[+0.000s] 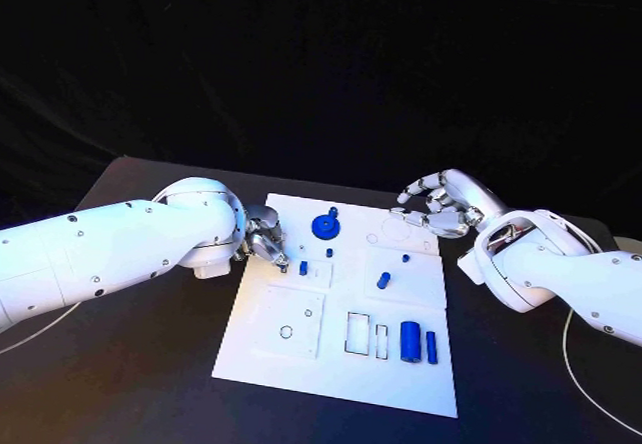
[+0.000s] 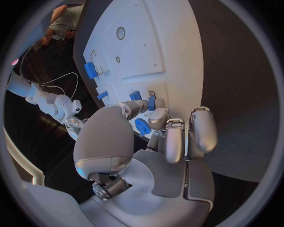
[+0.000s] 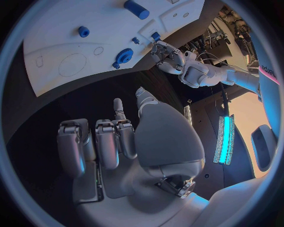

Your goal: Assemble the parts on the task board

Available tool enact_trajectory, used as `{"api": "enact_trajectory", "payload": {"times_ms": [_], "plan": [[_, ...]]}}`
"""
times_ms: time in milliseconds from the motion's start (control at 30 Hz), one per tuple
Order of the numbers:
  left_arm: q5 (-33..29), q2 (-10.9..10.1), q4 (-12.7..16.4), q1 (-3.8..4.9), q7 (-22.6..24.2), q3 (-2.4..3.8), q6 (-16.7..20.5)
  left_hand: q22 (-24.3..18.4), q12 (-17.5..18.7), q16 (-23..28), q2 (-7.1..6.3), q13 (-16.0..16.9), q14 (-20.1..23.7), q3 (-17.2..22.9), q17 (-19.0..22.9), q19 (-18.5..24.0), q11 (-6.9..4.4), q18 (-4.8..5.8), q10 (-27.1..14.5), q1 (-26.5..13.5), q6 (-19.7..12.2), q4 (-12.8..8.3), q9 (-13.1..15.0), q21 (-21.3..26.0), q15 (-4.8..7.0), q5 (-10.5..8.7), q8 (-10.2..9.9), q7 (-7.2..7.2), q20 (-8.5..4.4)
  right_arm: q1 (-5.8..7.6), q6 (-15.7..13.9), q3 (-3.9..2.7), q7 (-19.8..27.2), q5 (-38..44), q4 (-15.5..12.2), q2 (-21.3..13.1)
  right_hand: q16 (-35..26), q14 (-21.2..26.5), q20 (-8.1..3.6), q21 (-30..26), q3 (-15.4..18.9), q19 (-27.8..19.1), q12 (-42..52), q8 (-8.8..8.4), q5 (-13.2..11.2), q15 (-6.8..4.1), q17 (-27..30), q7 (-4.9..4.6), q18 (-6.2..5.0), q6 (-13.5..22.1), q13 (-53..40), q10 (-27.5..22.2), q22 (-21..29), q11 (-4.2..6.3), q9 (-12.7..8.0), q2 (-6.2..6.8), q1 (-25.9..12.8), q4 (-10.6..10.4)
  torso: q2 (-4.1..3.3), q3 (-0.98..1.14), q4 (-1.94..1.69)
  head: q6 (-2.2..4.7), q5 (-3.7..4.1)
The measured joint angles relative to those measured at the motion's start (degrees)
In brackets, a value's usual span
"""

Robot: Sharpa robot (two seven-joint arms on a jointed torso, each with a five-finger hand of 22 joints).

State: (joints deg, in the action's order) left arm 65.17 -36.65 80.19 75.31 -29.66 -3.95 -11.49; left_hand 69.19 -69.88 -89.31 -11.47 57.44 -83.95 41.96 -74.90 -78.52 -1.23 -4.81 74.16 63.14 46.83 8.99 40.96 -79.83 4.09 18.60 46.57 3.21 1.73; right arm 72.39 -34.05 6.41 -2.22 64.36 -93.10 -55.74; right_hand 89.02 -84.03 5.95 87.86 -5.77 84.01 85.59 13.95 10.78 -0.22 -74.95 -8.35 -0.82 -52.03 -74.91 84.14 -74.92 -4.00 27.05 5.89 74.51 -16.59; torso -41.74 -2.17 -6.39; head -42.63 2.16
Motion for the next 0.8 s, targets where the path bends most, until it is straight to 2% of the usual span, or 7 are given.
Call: {"api": "enact_trajectory", "payload": {"times_ms": [533, 800], "plan": [[1.03, 0.38, -0.04, -0.02, -0.35, -0.11, -1.28, 0.14, -0.24, -0.26, -0.75, -0.07, -0.21, -4.91, 0.0, -0.21, 0.0, 0.0, 0.0, -2.38, 1.1, 3.51, -1.56, 0.01, 0.21, 0.04, 0.71, -1.09, -0.21, 0.0, -0.01, 0.0, 0.0, 0.0, -0.03, -0.02, 0.0, 0.0, 0.0, 0.0, 0.0, 0.0, 0.0, 0.0, 0.0, 0.0, 0.01, 0.0, 0.0, 0.0, 0.0, 0.0, 0.01, 0.0, -0.01, 0.0, 0.0, 0.0, 0.01, 0.01, -0.02, -0.11, 0.03], [1.12, 0.5, -0.31, -0.03, -0.39, -0.12, -1.47, 0.13, -0.24, -0.26, -0.98, -0.28, -0.21, -6.88, 0.0, -0.21, 0.0, 0.0, -0.01, -2.61, 1.33, 4.69, -2.16, 0.01, 0.21, 0.04, 0.83, -0.9, -0.21, 0.0, -0.02, 0.0, 0.0, 0.0, -0.05, -0.02, -0.22, 0.0, 0.0, -0.35, 0.0, 0.0, 0.0, 0.0, -0.01, 0.0, 0.02, 0.0, 0.0, 0.0, 0.0, 0.0, 0.02, 0.0, 0.06, 0.0, 0.0, 0.0, 0.01, 0.02, -0.02, -0.1, 0.05]]}}
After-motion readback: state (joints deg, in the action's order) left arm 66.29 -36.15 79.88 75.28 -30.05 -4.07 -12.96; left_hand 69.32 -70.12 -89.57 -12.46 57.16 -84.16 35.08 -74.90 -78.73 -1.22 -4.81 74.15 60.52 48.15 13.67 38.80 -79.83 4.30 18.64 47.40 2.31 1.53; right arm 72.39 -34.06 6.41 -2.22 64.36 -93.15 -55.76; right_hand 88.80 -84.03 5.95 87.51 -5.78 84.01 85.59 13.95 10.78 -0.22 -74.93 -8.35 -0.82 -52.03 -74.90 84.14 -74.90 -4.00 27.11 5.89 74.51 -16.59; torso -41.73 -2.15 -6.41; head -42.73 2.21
